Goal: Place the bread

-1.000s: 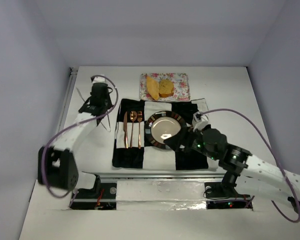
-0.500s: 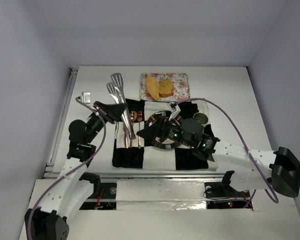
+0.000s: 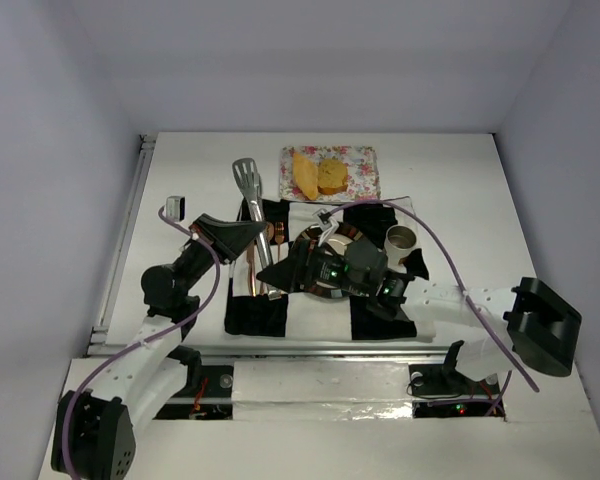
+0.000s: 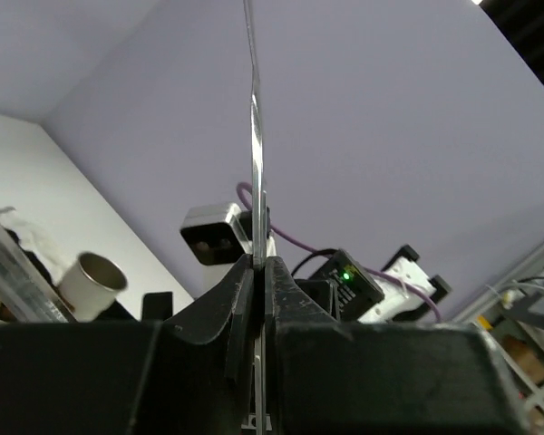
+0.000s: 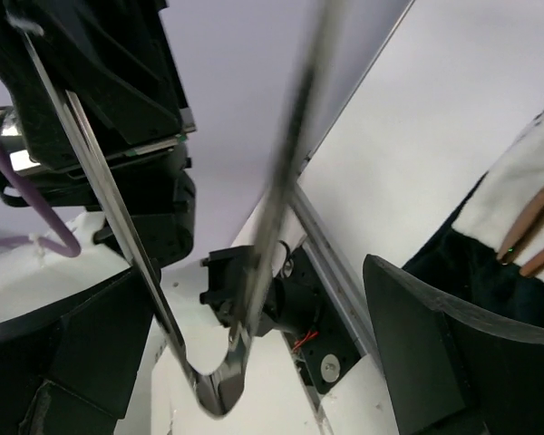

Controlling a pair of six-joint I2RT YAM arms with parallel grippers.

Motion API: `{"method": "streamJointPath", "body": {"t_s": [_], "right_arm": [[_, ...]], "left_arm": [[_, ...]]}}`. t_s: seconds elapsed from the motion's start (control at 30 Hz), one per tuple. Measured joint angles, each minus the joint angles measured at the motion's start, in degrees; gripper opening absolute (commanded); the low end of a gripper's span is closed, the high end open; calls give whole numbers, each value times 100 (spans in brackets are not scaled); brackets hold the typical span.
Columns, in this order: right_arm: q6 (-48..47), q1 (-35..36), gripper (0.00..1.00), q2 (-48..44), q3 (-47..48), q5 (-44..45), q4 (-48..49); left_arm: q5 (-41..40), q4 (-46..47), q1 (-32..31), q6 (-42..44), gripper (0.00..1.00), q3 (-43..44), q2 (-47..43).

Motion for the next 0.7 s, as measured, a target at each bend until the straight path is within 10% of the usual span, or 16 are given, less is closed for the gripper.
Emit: {"method": "streamJointPath", "body": {"t_s": [0.7], "right_arm": [[498,74,57,531,22,-389,1370]], "left_arm": [[197,289,-404,-417,6,-116,291]]}}
